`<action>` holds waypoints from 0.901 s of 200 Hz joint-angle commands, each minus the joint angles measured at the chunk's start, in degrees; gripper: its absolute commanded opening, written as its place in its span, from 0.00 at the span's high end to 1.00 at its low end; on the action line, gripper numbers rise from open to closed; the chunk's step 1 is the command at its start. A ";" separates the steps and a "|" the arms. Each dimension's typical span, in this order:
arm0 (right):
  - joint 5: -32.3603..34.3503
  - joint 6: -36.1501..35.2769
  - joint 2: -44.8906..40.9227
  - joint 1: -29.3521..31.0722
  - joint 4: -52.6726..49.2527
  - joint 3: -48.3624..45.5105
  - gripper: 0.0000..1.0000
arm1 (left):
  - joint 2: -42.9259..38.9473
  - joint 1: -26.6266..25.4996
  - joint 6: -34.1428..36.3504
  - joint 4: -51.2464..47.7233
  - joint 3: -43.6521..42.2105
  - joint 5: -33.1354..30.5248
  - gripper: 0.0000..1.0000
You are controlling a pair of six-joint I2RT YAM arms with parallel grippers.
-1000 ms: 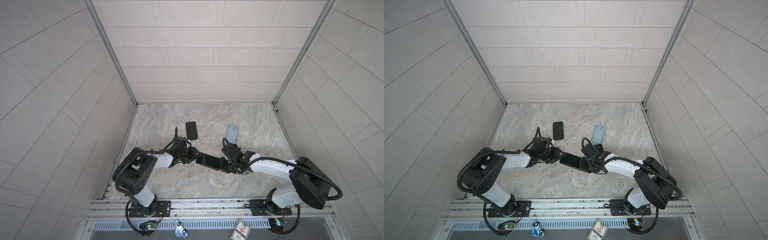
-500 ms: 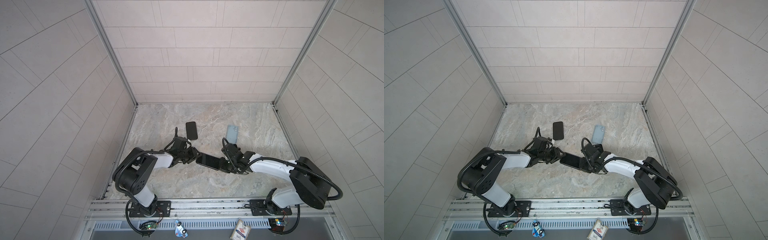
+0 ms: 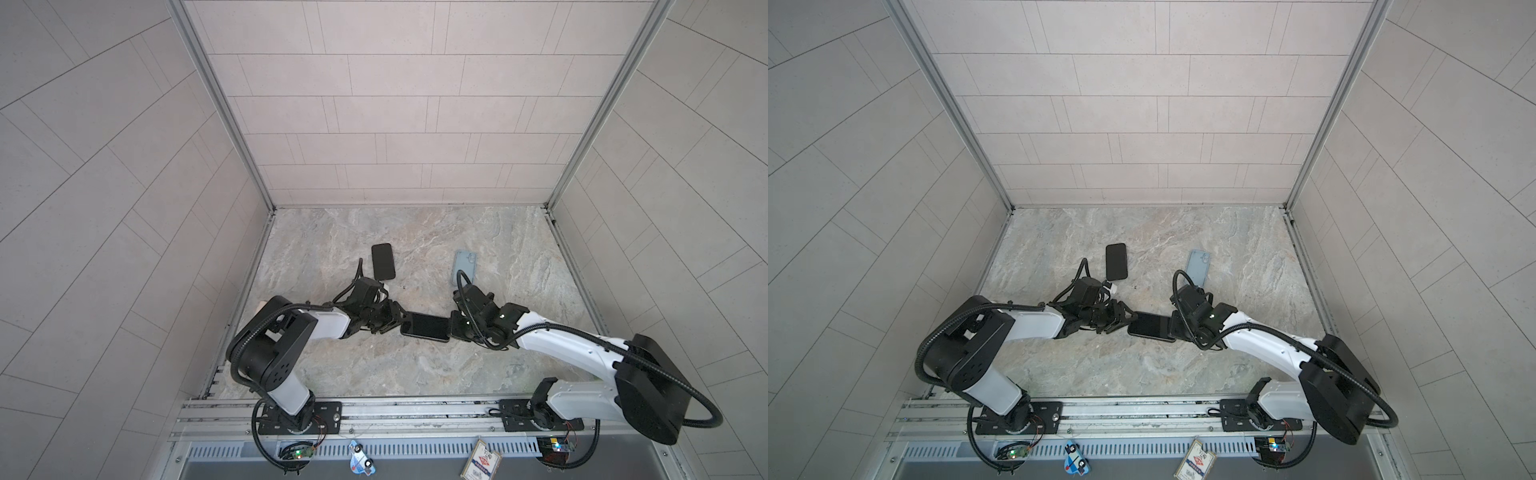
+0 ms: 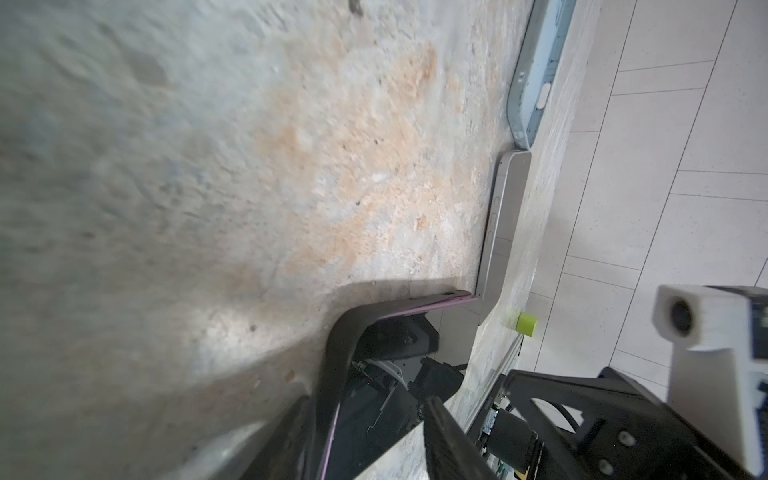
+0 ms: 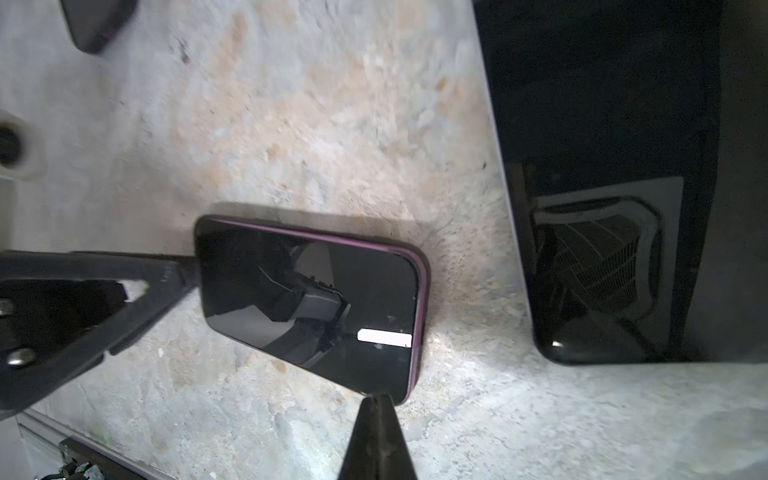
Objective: Put the phone into the phone case
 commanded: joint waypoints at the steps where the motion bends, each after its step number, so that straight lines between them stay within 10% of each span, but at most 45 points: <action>1: 5.21 -2.28 -4.67 -0.08 -3.62 -0.56 1.00 | -1.55 -0.21 -0.41 0.57 -1.07 1.34 0.50; 32: 9.35 -5.09 -14.36 0.31 -5.90 -1.11 0.99 | -2.65 -0.20 -0.09 0.11 -1.25 1.08 0.50; 64: 11.86 -8.80 -21.58 0.32 -9.01 -0.45 0.55 | -5.50 -0.20 0.89 -1.85 -0.98 0.55 0.50; 86: 12.40 -10.50 -25.29 0.32 -9.75 -0.69 0.01 | -9.62 -0.23 2.91 -6.37 -0.47 -1.16 0.50; 180: 17.92 4.04 -49.93 -0.55 -2.27 -16.23 0.00 | -44.34 -0.37 16.39 -43.32 6.24 -18.29 0.50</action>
